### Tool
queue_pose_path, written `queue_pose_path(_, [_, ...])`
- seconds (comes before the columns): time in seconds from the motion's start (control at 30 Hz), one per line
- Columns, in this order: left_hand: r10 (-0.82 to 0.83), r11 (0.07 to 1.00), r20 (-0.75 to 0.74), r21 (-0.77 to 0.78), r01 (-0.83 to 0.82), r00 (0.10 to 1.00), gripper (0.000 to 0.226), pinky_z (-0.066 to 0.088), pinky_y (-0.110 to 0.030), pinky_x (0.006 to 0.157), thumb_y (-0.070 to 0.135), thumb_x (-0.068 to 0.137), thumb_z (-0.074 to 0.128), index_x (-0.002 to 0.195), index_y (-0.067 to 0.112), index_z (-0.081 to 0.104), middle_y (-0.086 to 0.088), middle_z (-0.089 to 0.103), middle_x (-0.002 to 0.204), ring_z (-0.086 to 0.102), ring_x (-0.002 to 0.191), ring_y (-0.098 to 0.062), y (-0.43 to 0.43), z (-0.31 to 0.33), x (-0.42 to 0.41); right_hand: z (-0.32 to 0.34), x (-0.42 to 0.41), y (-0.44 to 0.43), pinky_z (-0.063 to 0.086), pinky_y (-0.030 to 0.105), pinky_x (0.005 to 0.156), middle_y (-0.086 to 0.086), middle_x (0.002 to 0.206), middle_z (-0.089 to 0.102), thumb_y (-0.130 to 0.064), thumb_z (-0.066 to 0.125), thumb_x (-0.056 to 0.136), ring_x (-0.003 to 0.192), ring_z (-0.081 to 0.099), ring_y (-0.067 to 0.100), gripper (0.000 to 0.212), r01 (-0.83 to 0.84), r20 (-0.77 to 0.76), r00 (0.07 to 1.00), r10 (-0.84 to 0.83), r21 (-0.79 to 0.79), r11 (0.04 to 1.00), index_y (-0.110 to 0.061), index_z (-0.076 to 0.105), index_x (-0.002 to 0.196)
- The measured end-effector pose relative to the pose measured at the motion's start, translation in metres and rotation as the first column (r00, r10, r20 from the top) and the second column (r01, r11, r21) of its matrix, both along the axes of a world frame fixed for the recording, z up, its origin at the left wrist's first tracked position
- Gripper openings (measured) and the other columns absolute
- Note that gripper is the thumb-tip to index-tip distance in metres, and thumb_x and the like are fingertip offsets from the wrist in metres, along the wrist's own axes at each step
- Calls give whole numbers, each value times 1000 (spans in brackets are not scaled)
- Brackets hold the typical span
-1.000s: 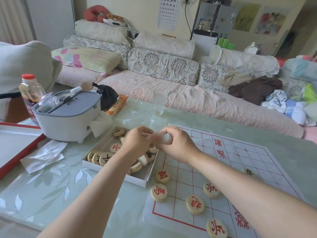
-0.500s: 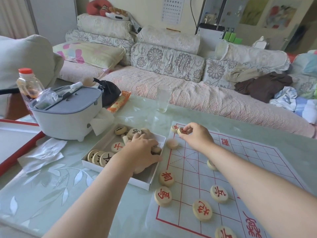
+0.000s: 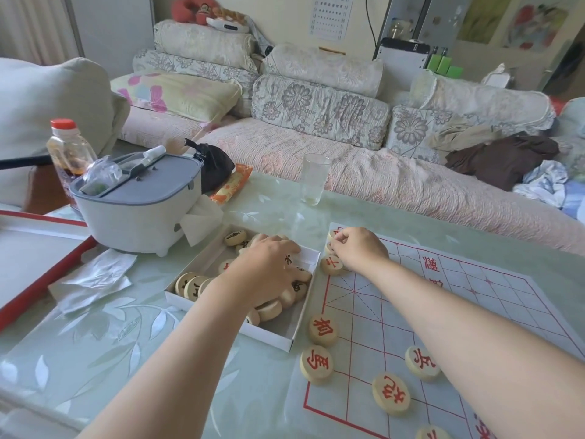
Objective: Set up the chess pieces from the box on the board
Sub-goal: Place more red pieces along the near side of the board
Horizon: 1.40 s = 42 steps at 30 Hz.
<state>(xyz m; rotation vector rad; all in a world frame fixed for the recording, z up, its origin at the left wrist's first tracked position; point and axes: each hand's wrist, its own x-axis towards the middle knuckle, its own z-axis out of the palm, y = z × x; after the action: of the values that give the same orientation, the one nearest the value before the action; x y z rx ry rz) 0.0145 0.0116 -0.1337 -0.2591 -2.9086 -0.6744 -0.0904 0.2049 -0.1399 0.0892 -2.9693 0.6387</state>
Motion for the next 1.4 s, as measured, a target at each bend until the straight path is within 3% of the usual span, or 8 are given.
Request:
queue_pose_path(0.2, [197, 980, -94, 49, -193, 976, 36, 49, -38, 88, 13, 89, 52, 120, 28, 59, 2, 59, 115, 49, 110, -20, -36, 12, -2, 21, 23, -37, 45, 29, 76, -8, 106, 59, -22, 51, 90, 94, 57, 16, 21, -226, -109, 969, 222, -32, 974, -37, 65, 88])
queue_pose_path(0.33, [275, 951, -84, -125, -284, 958, 51, 47, -37, 89, 2, 84, 46, 127, 28, 55, -2, 54, 115, 43, 109, -23, -56, 12, 9, 33, 44, -67, 49, 29, 80, -14, 98, 68, -24, 57, 91, 92, 62, 12, 18, -419, -39, 908, 418, -52, 906, -38, 68, 85])
queue_pose_path(0.53, [237, 957, 54, -182, -224, 970, 37, 48, -32, 83, 12, 89, 49, 123, 24, 57, -4, 59, 115, 54, 107, -26, -67, 2, 16, 33, 71, -89, 49, 19, 83, -21, 97, 70, -25, 65, 83, 93, 63, 0, 18, -592, 85, 801, 593, -40, 805, -38, 75, 92])
queue_pose_path(0.7, [236, 932, 205, -325, -161, 950, 32, 48, -28, 78, 22, 84, 57, 117, 20, 57, 0, 62, 112, 59, 100, -23, -66, -4, 12, 26, 84, -105, 49, 28, 86, -19, 93, 56, -38, 70, 78, 99, 59, 10, 12, -639, 79, 769, 634, 68, 766, -39, 76, 89])
queue_pose_path(0.83, [276, 948, 156, -208, -242, 948, 33, 47, -29, 79, 19, 85, 57, 118, 21, 59, -1, 62, 110, 58, 97, -23, -67, -6, 10, 29, 92, -116, 34, 26, 83, -11, 99, 48, -57, 66, 78, 98, 50, 12, 23, -644, 132, 758, 639, 310, 699, -43, 73, 95])
queue_pose_path(1.03, [296, 955, 106, -47, -292, 949, 24, 47, -28, 74, 11, 86, 53, 103, 12, 69, -7, 64, 106, 57, 91, -24, -72, -4, 11, 35, 99, -128, 46, 36, 85, -3, 99, 57, -57, 65, 78, 100, 58, 21, 24, -640, 205, 753, 626, 449, 623, -34, 69, 85])
queue_pose_path(1.23, [378, 925, -30, 62, -376, 925, 24, 46, -32, 81, 11, 87, 48, 102, 9, 67, -12, 62, 102, 52, 101, -28, -79, 12, 20, 40, 102, -133, 45, 37, 96, -9, 118, 64, -51, 67, 80, 114, 55, 18, 46, -656, 274, 750, 602, 423, 625, -42, 63, 124])
queue_pose_path(1.4, [396, 916, -5, 71, -395, 918, 22, 50, -37, 81, 12, 86, 48, 101, 11, 65, -9, 61, 100, 54, 96, -28, -83, 12, 25, 42, 105, -136, 48, 32, 84, -8, 109, 67, -42, 66, 81, 106, 57, 20, 34, -691, 310, 721, 620, 393, 606, -41, 66, 114])
